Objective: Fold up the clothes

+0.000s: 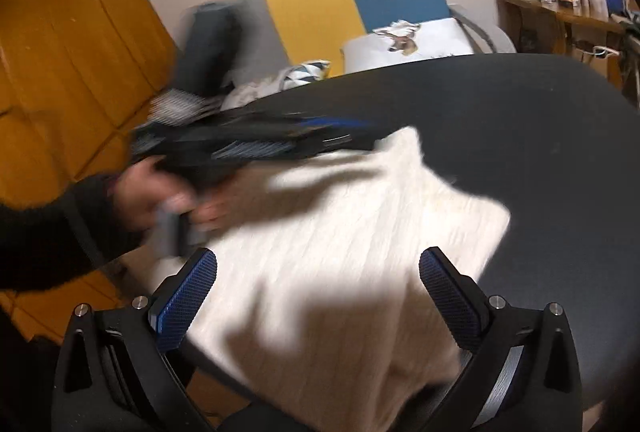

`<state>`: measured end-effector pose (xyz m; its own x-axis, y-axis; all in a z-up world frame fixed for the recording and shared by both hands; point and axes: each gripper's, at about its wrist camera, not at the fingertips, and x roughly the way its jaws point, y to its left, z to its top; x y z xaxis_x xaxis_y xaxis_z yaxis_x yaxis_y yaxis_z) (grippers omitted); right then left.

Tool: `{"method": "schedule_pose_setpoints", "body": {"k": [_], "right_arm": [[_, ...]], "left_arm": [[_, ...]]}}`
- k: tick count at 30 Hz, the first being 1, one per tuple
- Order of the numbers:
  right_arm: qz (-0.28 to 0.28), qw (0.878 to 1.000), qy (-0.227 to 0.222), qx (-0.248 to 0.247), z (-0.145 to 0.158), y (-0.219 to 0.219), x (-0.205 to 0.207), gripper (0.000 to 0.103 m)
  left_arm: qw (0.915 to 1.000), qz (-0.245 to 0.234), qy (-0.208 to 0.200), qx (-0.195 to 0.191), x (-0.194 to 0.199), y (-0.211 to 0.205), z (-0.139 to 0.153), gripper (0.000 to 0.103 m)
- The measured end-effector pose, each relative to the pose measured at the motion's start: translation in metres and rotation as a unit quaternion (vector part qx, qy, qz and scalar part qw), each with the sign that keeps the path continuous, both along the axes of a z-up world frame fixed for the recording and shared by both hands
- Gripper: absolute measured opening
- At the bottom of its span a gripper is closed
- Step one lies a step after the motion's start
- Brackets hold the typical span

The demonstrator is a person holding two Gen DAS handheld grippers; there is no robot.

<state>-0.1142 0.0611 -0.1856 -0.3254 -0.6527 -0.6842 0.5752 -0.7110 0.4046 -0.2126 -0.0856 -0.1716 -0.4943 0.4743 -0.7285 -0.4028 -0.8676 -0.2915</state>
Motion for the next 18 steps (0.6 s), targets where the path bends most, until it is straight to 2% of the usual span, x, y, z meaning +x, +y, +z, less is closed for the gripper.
{"method": "schedule_pose_setpoints", "body": {"k": [2,4,5,7,10,12,14,16,17,18], "right_arm": [[-0.002,1.0,-0.007,0.014,-0.001,-0.008,-0.013,0.103],[-0.005,0.997,-0.062,0.053,-0.028,-0.013,-0.023,0.103],[-0.004,0.997,-0.036,0.063,-0.03,-0.016,-0.02,0.103],[0.002,0.997,-0.029,0.077,-0.027,-0.021,-0.019,0.103],[-0.005,0.995,-0.028,0.099,-0.018,-0.029,-0.026,0.103],[-0.004,0.994,0.006,0.107,-0.003,-0.038,-0.032,0.103],[0.013,0.994,0.027,0.102,0.012,-0.054,-0.037,0.103],[0.028,0.994,0.04,0.102,0.021,-0.074,-0.042,0.103],[0.035,0.993,0.043,0.105,0.023,-0.086,-0.046,0.103],[0.038,0.992,0.041,0.114,0.023,-0.097,-0.054,0.103]], "left_arm": [[0.9994,0.031,0.005,-0.017,0.017,-0.02,-0.003,0.029],[0.9974,0.062,0.009,-0.035,0.034,-0.04,-0.006,0.032],[0.996,0.078,0.011,-0.043,0.043,-0.05,-0.008,0.032],[0.9924,0.108,0.016,-0.057,0.059,-0.069,-0.01,0.032],[0.9912,0.13,0.027,0.0,0.069,-0.082,0.002,0.032],[0.9893,0.137,0.051,0.008,0.078,-0.089,0.01,0.032],[0.9869,0.146,0.064,-0.026,0.08,-0.097,0.008,0.032],[0.9861,0.156,0.035,-0.045,0.076,-0.106,-0.007,0.032],[0.9862,0.159,0.015,-0.044,0.073,-0.111,-0.016,0.032],[0.9865,0.161,0.015,-0.027,0.072,-0.114,-0.015,0.032]]}}
